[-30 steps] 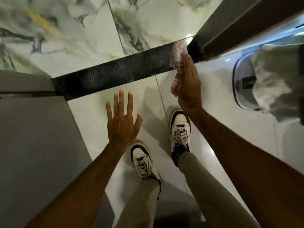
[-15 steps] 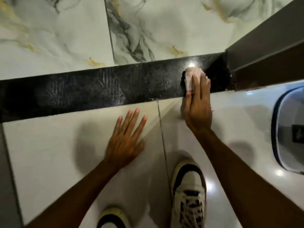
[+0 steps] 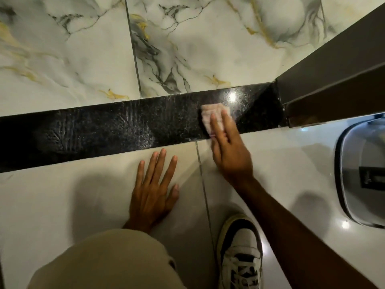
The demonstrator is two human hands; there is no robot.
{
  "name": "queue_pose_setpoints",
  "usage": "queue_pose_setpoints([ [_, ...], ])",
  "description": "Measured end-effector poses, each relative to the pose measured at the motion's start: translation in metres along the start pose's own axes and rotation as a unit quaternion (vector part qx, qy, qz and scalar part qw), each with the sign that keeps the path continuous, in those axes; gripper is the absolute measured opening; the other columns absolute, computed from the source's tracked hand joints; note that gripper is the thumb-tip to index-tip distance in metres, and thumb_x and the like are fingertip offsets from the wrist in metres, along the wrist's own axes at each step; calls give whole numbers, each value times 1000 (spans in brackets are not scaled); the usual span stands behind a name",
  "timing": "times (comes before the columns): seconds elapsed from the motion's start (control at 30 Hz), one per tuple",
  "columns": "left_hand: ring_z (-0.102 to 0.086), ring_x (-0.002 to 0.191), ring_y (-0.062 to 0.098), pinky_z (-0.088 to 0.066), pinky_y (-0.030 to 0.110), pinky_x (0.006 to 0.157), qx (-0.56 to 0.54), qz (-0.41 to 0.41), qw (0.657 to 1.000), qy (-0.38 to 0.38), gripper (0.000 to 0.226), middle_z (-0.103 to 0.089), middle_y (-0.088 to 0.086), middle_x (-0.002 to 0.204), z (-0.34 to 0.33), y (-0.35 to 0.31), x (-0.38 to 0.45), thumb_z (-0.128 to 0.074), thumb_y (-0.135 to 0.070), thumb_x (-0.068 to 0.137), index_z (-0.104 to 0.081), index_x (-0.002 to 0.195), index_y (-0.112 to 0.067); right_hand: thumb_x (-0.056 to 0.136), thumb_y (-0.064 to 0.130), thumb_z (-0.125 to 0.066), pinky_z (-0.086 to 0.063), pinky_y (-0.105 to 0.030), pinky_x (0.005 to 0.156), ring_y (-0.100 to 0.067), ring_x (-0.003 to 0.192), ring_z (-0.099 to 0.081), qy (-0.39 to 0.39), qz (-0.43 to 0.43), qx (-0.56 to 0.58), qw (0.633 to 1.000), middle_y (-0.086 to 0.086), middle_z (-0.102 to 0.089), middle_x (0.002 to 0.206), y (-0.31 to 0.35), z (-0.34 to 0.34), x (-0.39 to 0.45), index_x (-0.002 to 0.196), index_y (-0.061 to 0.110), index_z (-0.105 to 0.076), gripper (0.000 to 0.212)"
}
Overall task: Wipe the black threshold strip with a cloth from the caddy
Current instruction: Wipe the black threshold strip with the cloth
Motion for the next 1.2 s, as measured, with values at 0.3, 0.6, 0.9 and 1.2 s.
queue_pose_setpoints([
  [0.3, -6, 171, 32, 5, 51, 140, 1, 14, 1000, -25, 78, -9, 15, 184, -15, 5, -3, -36, -49, 107, -13, 176, -21, 118, 33, -25, -30, -58, 137, -40, 172, -13, -122, -47, -47, 990, -23, -14, 183, 5, -26, 71, 173, 7, -18, 61],
  [0.6, -11, 171, 36, 3, 52, 140, 2, 15, 1000, -7, 74, -8, 17, 184, -13, 5, -2, -21, -53, 111, -16, 175, -18, 117, 33, -31, -29, -58, 138, -35, 171, -18, -111, -130, -89, 981, -14, -16, 184, -50, -15, -67, 175, 15, -20, 62],
  [0.9, -9, 172, 33, 2, 53, 140, 0, 13, 1000, -25, 75, -10, 16, 184, -14, 6, -3, -33, -49, 109, -15, 176, -19, 117, 30, -28, -11, -48, 144, -33, 173, -11, -83, -1, -70, 994, -16, -14, 185, 0, -30, 38, 175, 12, -17, 62],
  [1.2, -17, 169, 36, -4, 51, 140, -16, 19, 999, -40, 76, -17, 18, 182, -10, 5, -3, -36, -49, 108, -21, 174, -15, 118, 33, -27, -16, -58, 142, -38, 172, -10, -162, -218, -46, 961, -17, -10, 185, -21, -11, 36, 175, 11, -13, 62],
])
Point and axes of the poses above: each hand's wrist, its own x-axis towards the middle knuckle, its own z-axis out of the back of the hand, y = z × x, the point moved 2 cm from there along x, towards the middle knuckle
